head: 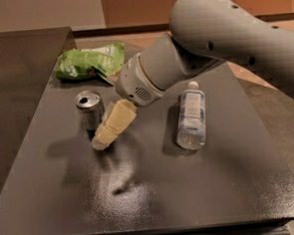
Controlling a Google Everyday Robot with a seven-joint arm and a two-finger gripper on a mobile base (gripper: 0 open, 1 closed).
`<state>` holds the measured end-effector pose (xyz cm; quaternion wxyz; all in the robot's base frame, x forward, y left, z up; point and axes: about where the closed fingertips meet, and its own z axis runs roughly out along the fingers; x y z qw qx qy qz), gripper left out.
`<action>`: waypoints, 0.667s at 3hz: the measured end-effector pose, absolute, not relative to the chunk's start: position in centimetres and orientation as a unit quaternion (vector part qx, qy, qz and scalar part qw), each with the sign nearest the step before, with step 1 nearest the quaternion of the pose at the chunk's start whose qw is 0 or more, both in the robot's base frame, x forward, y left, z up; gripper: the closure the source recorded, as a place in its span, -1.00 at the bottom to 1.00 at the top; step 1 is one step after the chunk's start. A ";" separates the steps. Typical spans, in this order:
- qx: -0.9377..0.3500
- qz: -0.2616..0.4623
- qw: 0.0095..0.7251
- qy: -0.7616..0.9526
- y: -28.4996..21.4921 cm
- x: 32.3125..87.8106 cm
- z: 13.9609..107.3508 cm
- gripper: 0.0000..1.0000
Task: Knock redbull can over
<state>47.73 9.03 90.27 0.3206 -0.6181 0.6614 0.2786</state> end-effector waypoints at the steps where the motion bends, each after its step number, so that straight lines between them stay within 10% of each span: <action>1: -0.616 0.303 0.327 0.650 10.6 47.4 90.3 -1.00; 2: -0.617 0.319 0.329 0.640 11.4 47.0 90.2 -0.65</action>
Offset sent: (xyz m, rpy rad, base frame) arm -0.0089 0.0309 -0.0042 0.1122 0.0448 0.0641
